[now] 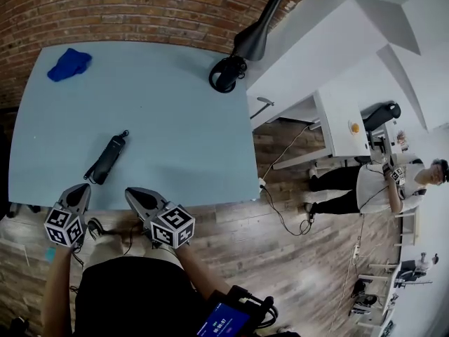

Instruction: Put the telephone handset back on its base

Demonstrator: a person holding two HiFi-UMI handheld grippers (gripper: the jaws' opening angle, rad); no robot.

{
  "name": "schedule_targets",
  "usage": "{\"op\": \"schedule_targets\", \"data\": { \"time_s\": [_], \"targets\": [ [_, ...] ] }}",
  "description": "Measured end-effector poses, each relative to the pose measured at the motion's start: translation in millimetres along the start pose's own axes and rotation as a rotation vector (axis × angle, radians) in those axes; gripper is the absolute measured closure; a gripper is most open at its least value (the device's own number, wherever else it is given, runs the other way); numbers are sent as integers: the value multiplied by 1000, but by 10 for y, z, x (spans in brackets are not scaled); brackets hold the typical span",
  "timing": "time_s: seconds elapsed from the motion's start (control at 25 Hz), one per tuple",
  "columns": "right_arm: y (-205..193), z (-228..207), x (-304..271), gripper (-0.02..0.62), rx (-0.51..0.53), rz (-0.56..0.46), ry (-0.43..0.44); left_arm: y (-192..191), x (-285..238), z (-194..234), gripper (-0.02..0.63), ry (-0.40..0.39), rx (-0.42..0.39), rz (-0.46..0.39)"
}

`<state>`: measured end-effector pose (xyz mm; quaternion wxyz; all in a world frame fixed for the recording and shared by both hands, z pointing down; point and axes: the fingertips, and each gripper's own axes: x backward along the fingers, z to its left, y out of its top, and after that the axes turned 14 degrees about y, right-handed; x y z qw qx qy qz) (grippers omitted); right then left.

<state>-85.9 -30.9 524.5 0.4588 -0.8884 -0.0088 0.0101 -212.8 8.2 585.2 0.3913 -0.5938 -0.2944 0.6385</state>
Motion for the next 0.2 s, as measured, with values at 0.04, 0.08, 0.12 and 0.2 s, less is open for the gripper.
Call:
{"op": "schedule_targets", "data": {
  "time_s": [0.04, 0.08, 0.12, 0.2],
  "targets": [
    [-6, -5, 15, 578, -2, 0, 0, -10, -2, -10, 580, 1, -1, 2],
    [-10, -10, 34, 578, -4, 0, -1, -18, -7, -23, 579, 1, -2, 4],
    [-13, -15, 54, 578, -5, 1, -2, -27, -13, -36, 578, 2, -3, 7],
    [-20, -23, 97, 578, -9, 2, -2, -45, -26, -61, 579, 4, -7, 13]
  ]
}}
